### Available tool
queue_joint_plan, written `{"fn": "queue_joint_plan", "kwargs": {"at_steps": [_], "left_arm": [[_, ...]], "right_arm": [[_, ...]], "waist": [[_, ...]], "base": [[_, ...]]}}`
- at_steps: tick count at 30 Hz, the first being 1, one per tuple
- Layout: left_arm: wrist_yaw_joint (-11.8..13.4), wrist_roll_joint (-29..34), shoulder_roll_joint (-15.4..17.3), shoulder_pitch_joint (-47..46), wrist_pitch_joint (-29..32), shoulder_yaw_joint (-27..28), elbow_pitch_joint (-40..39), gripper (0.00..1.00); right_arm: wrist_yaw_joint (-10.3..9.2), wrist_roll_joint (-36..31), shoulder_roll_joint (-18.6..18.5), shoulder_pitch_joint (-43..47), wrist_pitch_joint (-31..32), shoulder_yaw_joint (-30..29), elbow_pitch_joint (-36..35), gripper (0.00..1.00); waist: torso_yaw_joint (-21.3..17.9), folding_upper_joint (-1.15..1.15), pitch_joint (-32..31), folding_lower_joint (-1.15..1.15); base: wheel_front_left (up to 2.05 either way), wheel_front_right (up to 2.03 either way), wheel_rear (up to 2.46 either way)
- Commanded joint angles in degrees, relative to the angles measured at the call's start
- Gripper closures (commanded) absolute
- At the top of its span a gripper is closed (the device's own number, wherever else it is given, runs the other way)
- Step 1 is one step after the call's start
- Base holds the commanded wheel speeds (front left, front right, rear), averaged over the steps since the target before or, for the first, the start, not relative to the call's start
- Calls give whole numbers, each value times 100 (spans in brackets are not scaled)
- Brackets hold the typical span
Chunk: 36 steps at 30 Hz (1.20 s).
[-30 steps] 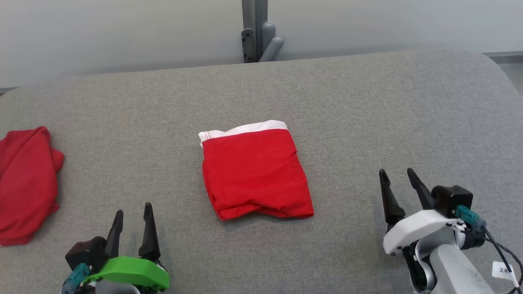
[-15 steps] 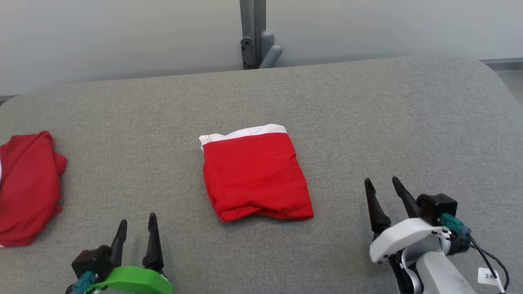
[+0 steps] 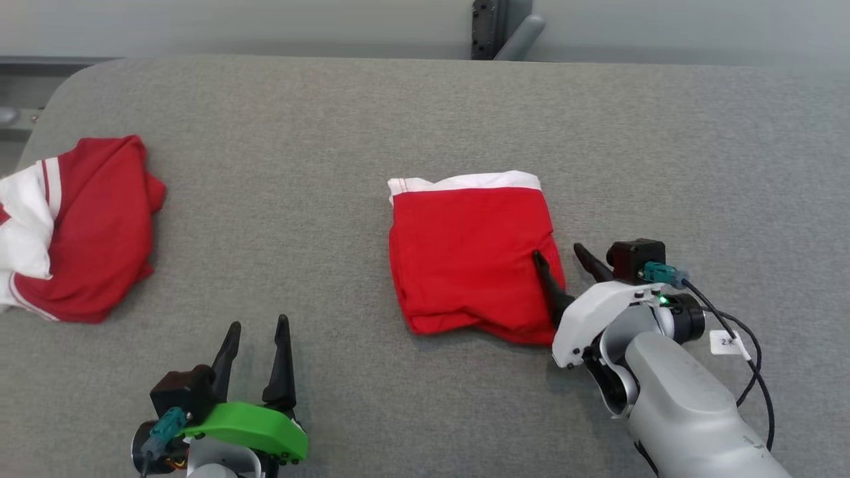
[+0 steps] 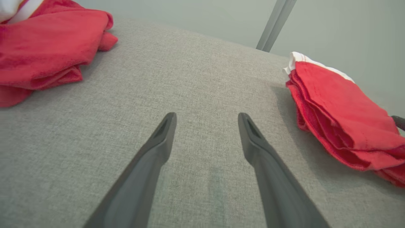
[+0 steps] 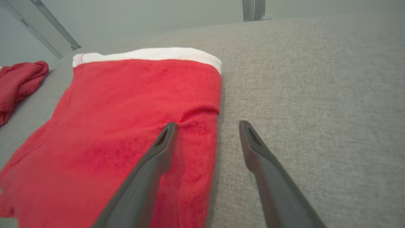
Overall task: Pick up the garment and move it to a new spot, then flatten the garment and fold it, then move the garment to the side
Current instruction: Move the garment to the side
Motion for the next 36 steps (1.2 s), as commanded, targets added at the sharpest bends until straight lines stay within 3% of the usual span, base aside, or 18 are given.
{"fn": "queue_joint_plan", "kwargs": {"at_steps": [1, 4, 5, 6, 7, 10, 14, 17, 27, 32, 36], "left_arm": [[38, -19, 25, -84, 0, 28, 14, 0], [35, 59, 20, -91, 0, 24, 15, 0], [42, 64, 21, -94, 0, 25, 8, 0], [42, 64, 21, -94, 0, 25, 8, 0], [51, 95, 19, -115, 0, 0, -18, 0], [40, 92, 21, -123, 0, -8, -30, 0], [-33, 113, 21, -25, 0, 1, 7, 0], [-82, 227, 21, 47, 0, 37, 23, 0], [-259, 472, 22, -171, 0, -83, -75, 0], [-295, 492, 28, -334, 0, -221, -58, 0], [-325, 580, 28, -426, 0, -254, -49, 0]], "right_arm": [[0, 98, -22, -107, 161, 85, 221, 0], [0, 174, -17, -269, 261, 226, 614, 0], [0, 262, -15, -273, 264, 278, 694, 15], [0, 262, -15, -273, 264, 278, 694, 15], [1, 349, -2, -304, 185, 435, 771, 100], [1, 429, -5, -361, 61, 525, 846, 100], [-4, 543, -21, -399, -170, 659, 928, 100], [-6, 741, -27, -299, -269, 744, 846, 100], [-4, 846, -12, -198, -321, 925, 493, 100], [-4, 873, -15, -129, -323, 950, 266, 100], [-3, 896, -10, -84, -324, 918, 81, 100]], "waist": [[330, 0, 226, 0], [396, 0, 245, 0], [403, 0, 254, 0], [403, 0, 254, 0], [389, 0, 261, 0], [323, 0, 245, 0], [-42, 0, 99, 0], [-512, 0, -60, 0], [-2592, 0, -166, 0], [-3210, 0, -30, 0], [-3457, 0, 154, 0]], "base": [[0, 0, 0], [0, 0, 0], [0, 0, 0], [0, 0, 0], [0, 0, 0], [0, 0, 0], [0, 0, 0], [0, 0, 0], [0, 0, 0], [0, 0, 0], [0, 0, 0]]}}
